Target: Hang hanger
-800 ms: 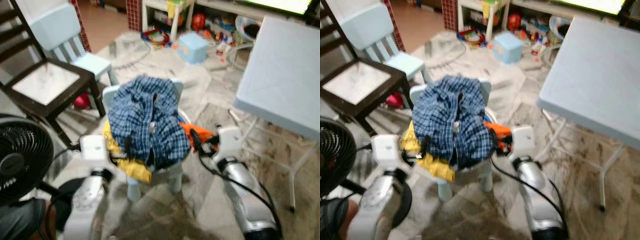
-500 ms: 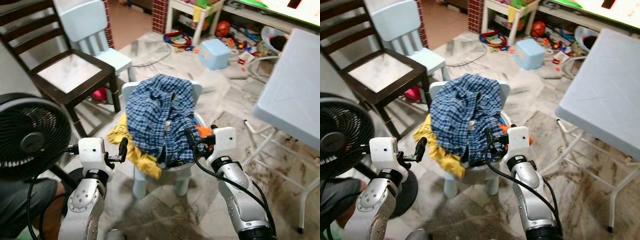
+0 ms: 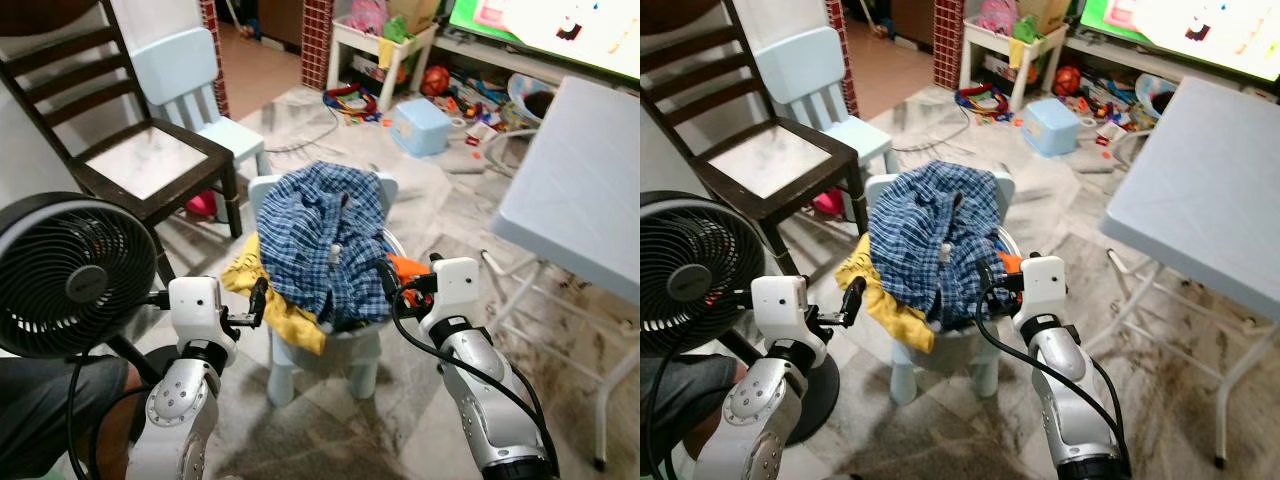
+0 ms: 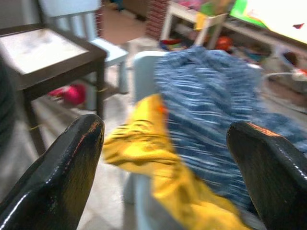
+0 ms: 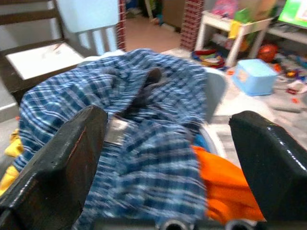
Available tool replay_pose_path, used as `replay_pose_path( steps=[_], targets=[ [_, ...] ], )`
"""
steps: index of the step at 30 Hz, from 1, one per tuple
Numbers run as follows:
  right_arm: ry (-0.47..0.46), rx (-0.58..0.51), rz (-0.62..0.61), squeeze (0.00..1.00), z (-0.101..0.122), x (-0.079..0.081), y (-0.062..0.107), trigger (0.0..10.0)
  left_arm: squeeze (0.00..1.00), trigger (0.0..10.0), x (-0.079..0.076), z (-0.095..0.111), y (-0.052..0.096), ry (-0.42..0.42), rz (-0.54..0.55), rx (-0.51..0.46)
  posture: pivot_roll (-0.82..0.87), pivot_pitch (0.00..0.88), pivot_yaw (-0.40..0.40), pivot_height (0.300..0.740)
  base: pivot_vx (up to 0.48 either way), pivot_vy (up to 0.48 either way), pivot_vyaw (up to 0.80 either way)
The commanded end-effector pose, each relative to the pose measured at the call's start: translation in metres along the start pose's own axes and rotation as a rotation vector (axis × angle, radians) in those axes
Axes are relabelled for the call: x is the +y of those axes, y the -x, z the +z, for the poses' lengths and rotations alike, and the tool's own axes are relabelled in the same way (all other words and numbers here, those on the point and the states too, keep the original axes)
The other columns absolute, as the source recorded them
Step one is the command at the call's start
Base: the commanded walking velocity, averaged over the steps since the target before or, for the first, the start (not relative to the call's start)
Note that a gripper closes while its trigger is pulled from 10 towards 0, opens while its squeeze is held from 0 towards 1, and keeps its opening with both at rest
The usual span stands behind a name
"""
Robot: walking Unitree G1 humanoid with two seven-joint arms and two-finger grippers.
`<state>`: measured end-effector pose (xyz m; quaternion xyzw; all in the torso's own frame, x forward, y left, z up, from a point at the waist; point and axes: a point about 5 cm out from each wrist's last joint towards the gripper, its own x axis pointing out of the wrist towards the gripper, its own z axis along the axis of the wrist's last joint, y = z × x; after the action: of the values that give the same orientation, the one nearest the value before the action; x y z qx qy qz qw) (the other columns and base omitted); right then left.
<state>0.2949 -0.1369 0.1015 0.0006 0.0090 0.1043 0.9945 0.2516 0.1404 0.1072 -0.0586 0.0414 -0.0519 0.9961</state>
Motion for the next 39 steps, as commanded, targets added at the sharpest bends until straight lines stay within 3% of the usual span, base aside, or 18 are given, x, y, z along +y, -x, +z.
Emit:
replay_pose_path(
  steps=[1, 9, 14, 31, 39],
  targets=[
    [0.001, -0.006, -0.005, 0.00, 0.0007, -0.0009, -0.0005, 10.0, 0.00, 10.0, 0.0011, -0.0012, 0.0010, -0.003, 0.000, 0.006, 0.07, 0.136, -0.071, 0.740, 0.322, 0.244, 0.00],
    [0.007, -0.010, -0.011, 0.00, 0.0013, -0.0013, -0.0009, 10.0, 0.00, 10.0, 0.0002, -0.0017, 0.0009, -0.004, -0.005, 0.009, 0.07, 0.137, -0.071, 0.740, 0.319, 0.245, 0.00],
    [0.007, -0.011, -0.012, 0.00, 0.0013, -0.0011, -0.0015, 10.0, 0.00, 10.0, 0.0019, -0.0055, -0.0005, 0.003, 0.027, 0.040, 0.07, 0.138, -0.072, 0.740, 0.000, 0.000, 0.00],
    [0.013, -0.010, -0.010, 0.00, 0.0003, -0.0012, -0.0022, 10.0, 0.00, 10.0, -0.0033, -0.0016, -0.0011, -0.001, -0.006, 0.009, 0.07, 0.132, -0.075, 0.740, 0.000, 0.000, 0.00],
    [0.015, -0.007, -0.008, 0.00, 0.0000, -0.0008, -0.0015, 10.0, 0.00, 10.0, -0.0040, -0.0013, -0.0009, 0.002, -0.012, 0.006, 0.07, 0.134, -0.076, 0.740, 0.000, -0.273, 0.00]
  ],
)
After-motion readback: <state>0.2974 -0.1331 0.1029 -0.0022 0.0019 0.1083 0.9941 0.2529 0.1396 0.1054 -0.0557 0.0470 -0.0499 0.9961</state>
